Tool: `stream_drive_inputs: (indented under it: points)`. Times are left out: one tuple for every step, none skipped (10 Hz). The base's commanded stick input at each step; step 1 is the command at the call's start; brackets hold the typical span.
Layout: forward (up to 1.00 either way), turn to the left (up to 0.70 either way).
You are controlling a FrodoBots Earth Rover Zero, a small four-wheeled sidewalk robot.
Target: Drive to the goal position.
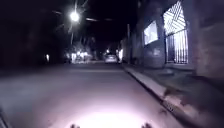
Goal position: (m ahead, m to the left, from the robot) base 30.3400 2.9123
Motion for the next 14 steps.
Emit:
stream_drive_inputs:
  points:
    - [0.7,0.0]
    - [0.7,0.0]
    - [0.7,0.0]
    - [0.7,0.0]
    - [0.7,0.0]
    - [0.7,0.0]
    - [0.7,0.0]
    - [0.7,0.0]
    - [0.7,0.0]
    - [0.7,0.0]
    - [0.7,0.0]
    - [0.7,0.0]
    - [0.7,0.0]
    - [0.7,0.0]
